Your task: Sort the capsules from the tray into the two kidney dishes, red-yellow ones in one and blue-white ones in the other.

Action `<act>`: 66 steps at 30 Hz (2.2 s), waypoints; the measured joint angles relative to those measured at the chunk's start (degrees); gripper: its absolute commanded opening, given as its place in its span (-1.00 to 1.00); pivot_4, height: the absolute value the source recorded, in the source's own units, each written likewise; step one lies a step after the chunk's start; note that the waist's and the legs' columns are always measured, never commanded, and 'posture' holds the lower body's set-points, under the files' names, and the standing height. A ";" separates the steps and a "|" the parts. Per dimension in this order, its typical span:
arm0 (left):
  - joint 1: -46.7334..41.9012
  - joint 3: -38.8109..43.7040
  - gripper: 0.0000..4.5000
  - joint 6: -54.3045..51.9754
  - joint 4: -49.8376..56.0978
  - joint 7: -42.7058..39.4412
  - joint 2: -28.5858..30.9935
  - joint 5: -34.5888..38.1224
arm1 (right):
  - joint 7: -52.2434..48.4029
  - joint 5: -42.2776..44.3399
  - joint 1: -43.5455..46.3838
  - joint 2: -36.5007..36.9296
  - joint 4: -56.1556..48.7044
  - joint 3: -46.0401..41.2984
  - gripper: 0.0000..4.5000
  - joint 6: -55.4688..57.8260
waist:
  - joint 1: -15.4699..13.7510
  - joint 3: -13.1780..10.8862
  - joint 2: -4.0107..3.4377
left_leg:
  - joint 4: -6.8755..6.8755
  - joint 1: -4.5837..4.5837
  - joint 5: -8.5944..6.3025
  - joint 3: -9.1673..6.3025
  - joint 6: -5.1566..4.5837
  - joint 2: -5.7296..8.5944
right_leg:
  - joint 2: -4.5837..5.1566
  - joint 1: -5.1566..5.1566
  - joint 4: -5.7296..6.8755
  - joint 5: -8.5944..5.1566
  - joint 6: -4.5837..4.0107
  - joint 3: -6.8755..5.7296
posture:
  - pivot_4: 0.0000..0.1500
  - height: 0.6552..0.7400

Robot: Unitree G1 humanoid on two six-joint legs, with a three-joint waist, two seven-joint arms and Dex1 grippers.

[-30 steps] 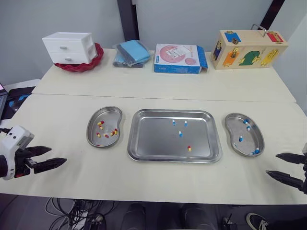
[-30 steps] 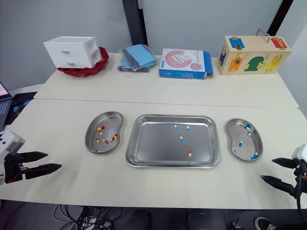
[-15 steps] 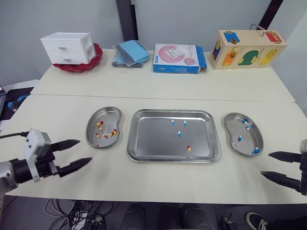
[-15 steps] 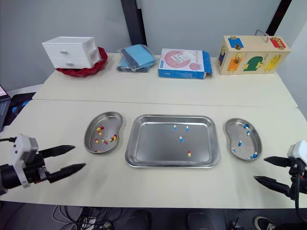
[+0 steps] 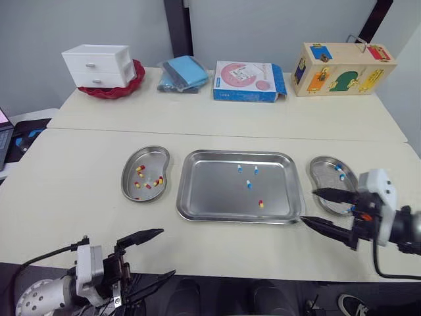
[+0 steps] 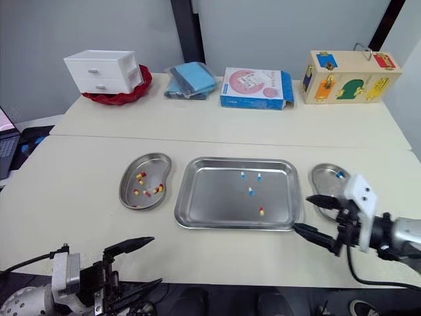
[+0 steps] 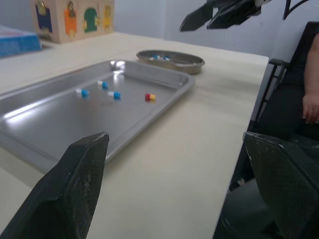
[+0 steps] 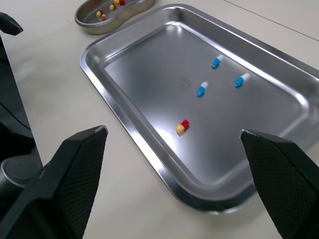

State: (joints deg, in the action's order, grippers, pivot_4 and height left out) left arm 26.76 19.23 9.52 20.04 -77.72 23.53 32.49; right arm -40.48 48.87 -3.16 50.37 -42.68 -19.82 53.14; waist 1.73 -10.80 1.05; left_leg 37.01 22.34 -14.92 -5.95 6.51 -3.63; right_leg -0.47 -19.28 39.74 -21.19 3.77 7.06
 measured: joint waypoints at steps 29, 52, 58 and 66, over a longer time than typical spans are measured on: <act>1.86 -6.59 0.98 6.16 -0.04 14.62 -3.27 -1.07 | 28.27 -29.32 28.55 -26.11 18.45 39.55 1.00 11.31 | 0.62 0.06 -0.03 | -0.06 0.52 0.01 -0.08 0.00 -0.03 | -0.02 -0.75 0.20 0.00 -0.03 -0.07 | 1.00 1.00; 2.09 -6.51 1.00 8.18 -1.51 15.30 -2.39 -1.00 | 27.08 -35.43 28.85 -29.37 19.95 40.68 -1.00 9.92 | 1.17 0.07 -0.04 | -0.08 0.52 0.01 -0.08 0.00 -0.03 | -0.02 -0.75 0.20 -0.01 -0.03 -0.07 | 1.00 1.00; 1.82 -6.49 1.00 8.44 -2.32 15.11 -1.79 -0.96 | 24.44 -33.41 26.58 -30.35 18.53 36.58 -1.00 9.49 | 1.15 0.05 -0.06 | -0.08 0.58 0.01 -0.08 0.00 -0.02 | -0.02 -0.78 0.19 -0.01 -0.03 -0.07 | 1.00 1.00; -0.84 -8.00 1.00 10.54 -4.21 10.34 0.14 -0.84 | 12.90 -27.00 19.10 -17.91 8.43 19.95 -1.00 2.97 | 0.23 0.03 -0.11 | -0.13 0.59 0.00 -0.08 0.00 0.01 | 0.00 -0.74 0.06 -0.01 -0.03 -0.11 | 1.00 1.00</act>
State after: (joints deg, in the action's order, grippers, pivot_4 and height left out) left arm 25.92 11.23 20.06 15.82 -67.38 23.67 31.65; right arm -27.57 21.86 15.94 32.45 -34.26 0.14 56.11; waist 1.96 -10.77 0.95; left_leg 36.88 22.93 -14.91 -6.04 6.50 -3.62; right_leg -0.48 -20.02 39.79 -21.20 3.73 6.96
